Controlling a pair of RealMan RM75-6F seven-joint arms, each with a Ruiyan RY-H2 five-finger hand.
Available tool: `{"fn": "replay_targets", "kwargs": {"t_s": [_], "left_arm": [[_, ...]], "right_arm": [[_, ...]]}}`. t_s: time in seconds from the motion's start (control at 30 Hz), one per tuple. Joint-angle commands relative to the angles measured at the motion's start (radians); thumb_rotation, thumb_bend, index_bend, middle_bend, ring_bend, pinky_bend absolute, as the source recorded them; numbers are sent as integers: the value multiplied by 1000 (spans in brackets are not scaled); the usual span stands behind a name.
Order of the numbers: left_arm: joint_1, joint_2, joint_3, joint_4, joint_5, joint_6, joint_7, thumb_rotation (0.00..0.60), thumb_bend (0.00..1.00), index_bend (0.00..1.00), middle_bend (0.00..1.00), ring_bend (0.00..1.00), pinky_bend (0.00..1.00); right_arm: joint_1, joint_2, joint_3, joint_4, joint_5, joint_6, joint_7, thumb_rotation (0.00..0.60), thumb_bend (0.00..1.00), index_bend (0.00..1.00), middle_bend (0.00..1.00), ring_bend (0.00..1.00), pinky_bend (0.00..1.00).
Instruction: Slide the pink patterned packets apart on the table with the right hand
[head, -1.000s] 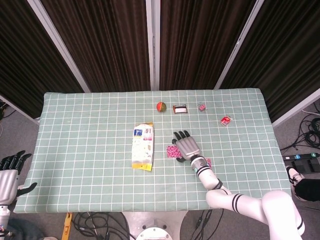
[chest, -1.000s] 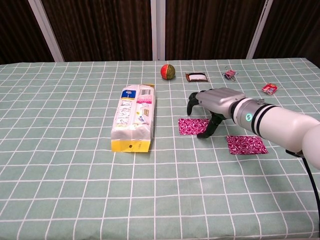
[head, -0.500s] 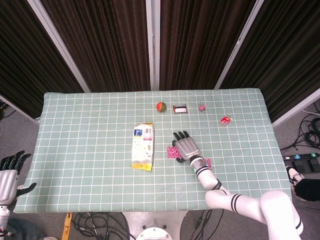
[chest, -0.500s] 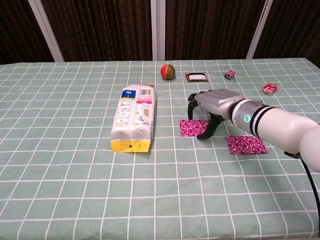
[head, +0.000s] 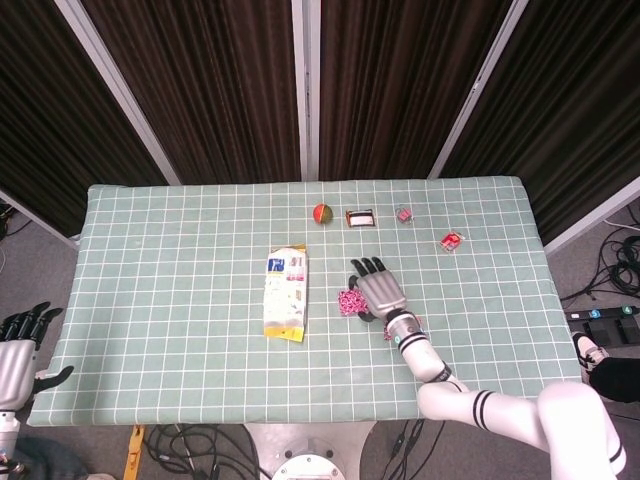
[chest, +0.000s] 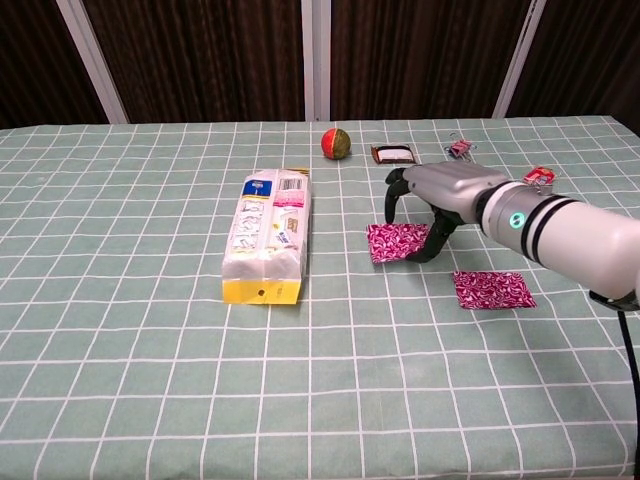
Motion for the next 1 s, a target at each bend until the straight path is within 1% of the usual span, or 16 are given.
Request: {"fn": "replay_targets", "kwargs": {"t_s": [0.03,0.17,0.27,0.47,0.6,1.0], "left_arm": [[-3,0,-1,-2,3,-2,2,600,7,228,226,172,157],[-7,0,-2,-5,9,-2,4,600,7,229,225,172,158],[-11,0,-2,-8,10,-8,7,600,7,229,225,173,158],[-17,-2,-1,-11,14,-14,10,600,8,228,225,172,158],[-15,-1,-1,-13,10,-14,10,600,8,229,225,173,157],[-15,-2,0,-17,7,-13,16,600,7,228,225,172,158]], "right_arm": [[-53,93,-10,-110,1,53,18,569,136,375,53,0,0],[-105,172,-54,-200,-8,89,19,560,135,366,53,0,0],[-139,204,-85,-231,-17,99,40,546,134,363,53,0,0],[-182,205,-140,-218,-64,95,82,542,135,360,53,0,0],[-192,194,-154,-188,-100,92,100,537,136,356,53,0,0],[-201,187,-158,-153,-136,73,114,531,133,338,53,0,0]]}}
